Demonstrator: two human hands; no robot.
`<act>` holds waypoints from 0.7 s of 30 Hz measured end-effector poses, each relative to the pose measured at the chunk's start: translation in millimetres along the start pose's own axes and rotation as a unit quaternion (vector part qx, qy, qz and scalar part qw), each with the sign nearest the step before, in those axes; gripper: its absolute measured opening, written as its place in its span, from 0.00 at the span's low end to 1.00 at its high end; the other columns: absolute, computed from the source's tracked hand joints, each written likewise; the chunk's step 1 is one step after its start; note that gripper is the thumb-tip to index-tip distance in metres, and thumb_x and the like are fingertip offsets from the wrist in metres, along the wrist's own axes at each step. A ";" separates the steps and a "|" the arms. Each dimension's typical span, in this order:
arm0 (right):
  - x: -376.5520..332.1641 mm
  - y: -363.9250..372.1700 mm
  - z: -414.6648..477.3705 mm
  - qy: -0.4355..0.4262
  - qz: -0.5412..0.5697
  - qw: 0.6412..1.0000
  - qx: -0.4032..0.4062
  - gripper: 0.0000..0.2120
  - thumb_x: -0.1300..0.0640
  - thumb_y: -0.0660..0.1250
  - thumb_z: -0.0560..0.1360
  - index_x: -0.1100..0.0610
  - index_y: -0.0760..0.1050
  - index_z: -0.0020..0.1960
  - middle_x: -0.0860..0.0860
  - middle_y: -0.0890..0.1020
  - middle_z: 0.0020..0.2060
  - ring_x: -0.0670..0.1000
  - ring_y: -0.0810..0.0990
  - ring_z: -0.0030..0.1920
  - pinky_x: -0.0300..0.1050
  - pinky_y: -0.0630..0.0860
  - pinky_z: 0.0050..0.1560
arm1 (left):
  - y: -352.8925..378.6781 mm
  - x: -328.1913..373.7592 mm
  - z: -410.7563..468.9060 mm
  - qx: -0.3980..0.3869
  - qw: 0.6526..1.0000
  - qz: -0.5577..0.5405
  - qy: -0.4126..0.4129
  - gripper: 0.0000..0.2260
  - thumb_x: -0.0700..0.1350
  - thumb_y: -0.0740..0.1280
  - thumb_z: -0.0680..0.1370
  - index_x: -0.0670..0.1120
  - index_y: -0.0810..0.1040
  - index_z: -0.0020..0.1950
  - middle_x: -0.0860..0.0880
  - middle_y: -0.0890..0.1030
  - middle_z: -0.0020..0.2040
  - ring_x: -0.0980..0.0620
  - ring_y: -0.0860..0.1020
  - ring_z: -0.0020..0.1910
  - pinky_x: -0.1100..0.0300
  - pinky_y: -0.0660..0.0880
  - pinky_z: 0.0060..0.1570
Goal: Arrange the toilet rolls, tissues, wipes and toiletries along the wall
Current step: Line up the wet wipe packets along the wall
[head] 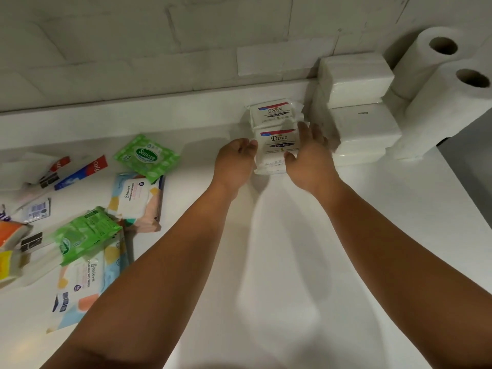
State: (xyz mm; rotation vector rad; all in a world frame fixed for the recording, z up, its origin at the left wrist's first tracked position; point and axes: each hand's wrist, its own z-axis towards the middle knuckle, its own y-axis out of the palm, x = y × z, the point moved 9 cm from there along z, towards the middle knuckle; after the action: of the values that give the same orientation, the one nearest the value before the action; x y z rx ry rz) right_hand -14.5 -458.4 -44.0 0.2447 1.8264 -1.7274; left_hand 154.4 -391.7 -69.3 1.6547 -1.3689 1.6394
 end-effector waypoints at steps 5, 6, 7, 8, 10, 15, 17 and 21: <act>-43.2 -10.3 -19.9 -0.078 -0.013 0.995 0.061 0.25 0.56 0.66 0.74 0.57 0.69 0.70 0.60 0.66 0.73 0.64 0.62 0.73 0.58 0.62 0.73 | -35.9 -6.8 -16.4 0.024 1.000 0.007 0.006 0.16 0.53 0.66 0.75 0.45 0.81 0.56 0.54 0.83 0.51 0.52 0.79 0.50 0.55 0.76 0.58; -53.9 -9.9 -25.1 -0.096 0.002 0.993 0.074 0.23 0.57 0.66 0.73 0.58 0.71 0.68 0.60 0.68 0.72 0.63 0.64 0.72 0.56 0.63 0.73 | -45.8 -7.9 -20.2 0.031 0.999 0.014 0.014 0.15 0.52 0.67 0.76 0.47 0.81 0.60 0.53 0.83 0.56 0.53 0.80 0.55 0.55 0.75 0.62; -62.8 -9.4 -30.0 -0.107 0.025 0.990 0.083 0.22 0.58 0.66 0.73 0.59 0.73 0.67 0.60 0.70 0.71 0.62 0.65 0.71 0.55 0.64 0.72 | -54.6 -8.0 -23.9 0.036 0.999 0.021 0.026 0.15 0.51 0.67 0.77 0.47 0.81 0.62 0.52 0.83 0.58 0.53 0.80 0.58 0.56 0.75 0.63; -72.7 -8.0 -35.1 -0.115 0.050 0.988 0.089 0.20 0.59 0.66 0.73 0.59 0.75 0.65 0.59 0.72 0.69 0.62 0.68 0.70 0.54 0.66 0.71 | -64.7 -9.1 -26.3 0.042 0.998 0.027 0.037 0.15 0.49 0.67 0.78 0.46 0.80 0.63 0.51 0.83 0.59 0.53 0.80 0.59 0.58 0.75 0.63; -95.2 -0.7 -45.4 -0.133 0.090 0.982 0.096 0.18 0.61 0.66 0.73 0.60 0.76 0.63 0.58 0.76 0.65 0.60 0.73 0.66 0.53 0.70 0.67 | -89.0 -10.4 -32.2 0.052 0.996 0.047 0.054 0.14 0.47 0.67 0.79 0.46 0.80 0.63 0.51 0.82 0.58 0.55 0.80 0.57 0.67 0.74 0.58; -143.4 38.4 -65.6 -0.130 0.155 0.978 0.055 0.16 0.60 0.67 0.74 0.59 0.77 0.61 0.54 0.80 0.58 0.55 0.79 0.59 0.44 0.74 0.61 | -152.7 -22.6 -41.1 0.065 0.992 0.074 0.077 0.13 0.44 0.67 0.80 0.43 0.79 0.64 0.49 0.83 0.57 0.52 0.80 0.56 0.64 0.74 0.59; -160.6 62.2 -72.4 -0.104 0.170 0.980 0.014 0.17 0.58 0.68 0.74 0.58 0.77 0.63 0.53 0.80 0.59 0.53 0.79 0.58 0.43 0.73 0.60 | -178.8 -30.7 -39.9 0.064 0.991 0.094 0.076 0.14 0.43 0.66 0.80 0.42 0.78 0.65 0.49 0.82 0.58 0.52 0.80 0.56 0.66 0.73 0.57; -186.4 105.0 -79.1 -0.056 0.162 0.984 -0.056 0.19 0.54 0.68 0.76 0.56 0.75 0.66 0.51 0.80 0.60 0.52 0.79 0.59 0.43 0.74 0.62 | -223.2 -46.7 -29.3 0.070 0.981 0.163 0.072 0.14 0.47 0.66 0.81 0.45 0.78 0.66 0.51 0.81 0.60 0.54 0.78 0.54 0.65 0.71 0.53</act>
State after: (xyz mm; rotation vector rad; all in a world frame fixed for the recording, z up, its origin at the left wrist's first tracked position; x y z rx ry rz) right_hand 165.8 -318.9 -34.7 0.3682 1.6897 -1.3823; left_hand 338.4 -258.5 -34.0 1.4058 -1.5445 2.0389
